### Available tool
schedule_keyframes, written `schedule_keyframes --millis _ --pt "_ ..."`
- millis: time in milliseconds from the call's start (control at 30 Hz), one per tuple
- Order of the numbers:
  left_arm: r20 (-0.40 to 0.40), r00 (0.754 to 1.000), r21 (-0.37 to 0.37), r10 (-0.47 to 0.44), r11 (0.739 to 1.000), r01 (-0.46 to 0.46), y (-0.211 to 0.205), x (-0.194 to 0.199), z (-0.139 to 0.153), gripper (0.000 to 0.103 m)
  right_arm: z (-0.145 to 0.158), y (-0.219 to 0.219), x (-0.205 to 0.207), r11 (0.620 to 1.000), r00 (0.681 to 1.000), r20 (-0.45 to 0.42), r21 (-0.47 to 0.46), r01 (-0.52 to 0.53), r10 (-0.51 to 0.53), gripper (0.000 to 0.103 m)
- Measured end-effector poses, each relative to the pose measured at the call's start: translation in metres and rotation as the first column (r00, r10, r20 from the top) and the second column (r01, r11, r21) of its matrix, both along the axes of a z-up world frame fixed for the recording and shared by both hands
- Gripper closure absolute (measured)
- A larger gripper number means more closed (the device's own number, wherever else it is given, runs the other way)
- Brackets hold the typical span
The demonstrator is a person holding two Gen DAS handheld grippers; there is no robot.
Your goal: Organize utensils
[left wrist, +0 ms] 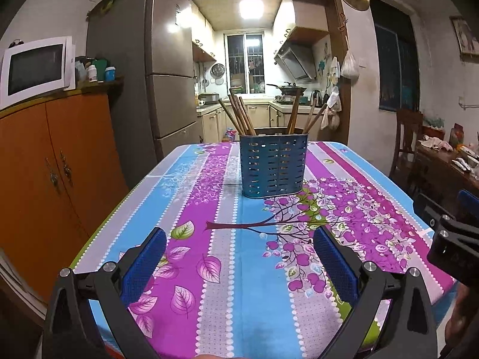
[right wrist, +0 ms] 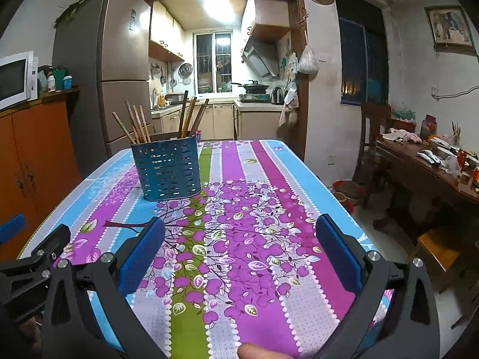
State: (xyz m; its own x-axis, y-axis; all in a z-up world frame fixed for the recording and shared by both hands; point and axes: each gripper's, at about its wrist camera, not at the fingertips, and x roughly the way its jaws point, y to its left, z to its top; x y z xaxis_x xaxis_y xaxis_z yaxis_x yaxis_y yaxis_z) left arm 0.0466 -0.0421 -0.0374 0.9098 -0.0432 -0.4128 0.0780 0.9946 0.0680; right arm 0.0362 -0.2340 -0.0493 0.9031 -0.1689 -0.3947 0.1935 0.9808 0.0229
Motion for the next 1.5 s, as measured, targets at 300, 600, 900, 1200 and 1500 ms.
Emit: schedule_keyframes --millis 300,600,900,1200,1500 --pt "0.042 0.999 -0.008 0.003 1.000 -0.003 0.002 -0.008 0.003 0.005 0.005 0.014 -0.008 0.998 0.999 0.040 -0.065 -0.003 0.006 0.006" --pt "0.155 0.988 -0.026 0.029 0.999 -0.026 0.011 -0.027 0.023 0.005 0.028 0.022 -0.031 0.994 0.987 0.160 -0.112 0.018 0.001 0.006" --pt "0.212 0.977 -0.047 0.028 0.999 -0.018 0.016 -0.039 0.033 0.005 0.040 0.037 -0.047 0.982 0.970 0.243 -0.184 0.030 0.016 0.006" --pt "0.237 0.970 -0.043 0.056 0.998 -0.047 0.024 -0.047 0.040 0.005 0.042 0.030 -0.050 0.983 0.970 0.243 -0.173 0.057 -0.014 0.006" --pt "0.235 0.967 -0.024 0.103 0.995 -0.100 0.039 -0.054 0.041 0.005 0.038 0.017 -0.047 0.983 0.976 0.211 -0.162 0.085 -0.050 0.006"
